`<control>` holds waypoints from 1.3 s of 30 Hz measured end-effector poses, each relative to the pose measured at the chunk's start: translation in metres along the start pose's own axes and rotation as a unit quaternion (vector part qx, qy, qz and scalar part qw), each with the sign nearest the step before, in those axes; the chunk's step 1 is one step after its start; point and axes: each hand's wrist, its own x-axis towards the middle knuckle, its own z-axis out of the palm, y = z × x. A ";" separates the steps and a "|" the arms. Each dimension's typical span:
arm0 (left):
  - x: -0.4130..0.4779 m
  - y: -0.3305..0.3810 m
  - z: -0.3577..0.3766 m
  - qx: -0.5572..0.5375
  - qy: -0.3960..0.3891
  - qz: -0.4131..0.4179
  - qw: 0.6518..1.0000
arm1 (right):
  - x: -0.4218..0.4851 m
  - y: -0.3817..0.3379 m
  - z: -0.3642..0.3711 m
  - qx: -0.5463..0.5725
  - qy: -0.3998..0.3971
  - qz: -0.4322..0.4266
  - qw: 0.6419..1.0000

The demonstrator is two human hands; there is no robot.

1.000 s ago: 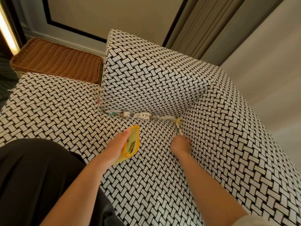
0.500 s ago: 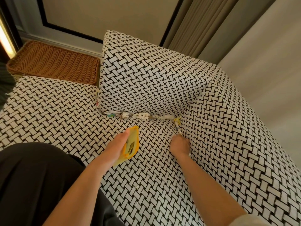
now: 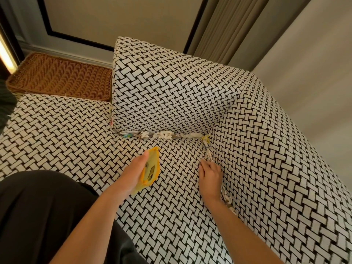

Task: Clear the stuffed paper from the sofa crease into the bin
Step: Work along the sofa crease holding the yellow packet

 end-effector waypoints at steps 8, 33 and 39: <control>-0.011 -0.002 0.009 0.039 0.037 -0.018 0.998 | -0.045 0.000 -0.015 0.018 0.023 -0.127 0.991; -0.091 -0.023 0.062 -0.001 0.021 -0.027 0.999 | -0.037 -0.018 -0.063 0.148 -0.164 0.099 0.970; -0.092 -0.026 0.061 0.018 0.023 -0.038 0.999 | -0.062 -0.056 -0.104 0.403 -0.126 0.200 0.884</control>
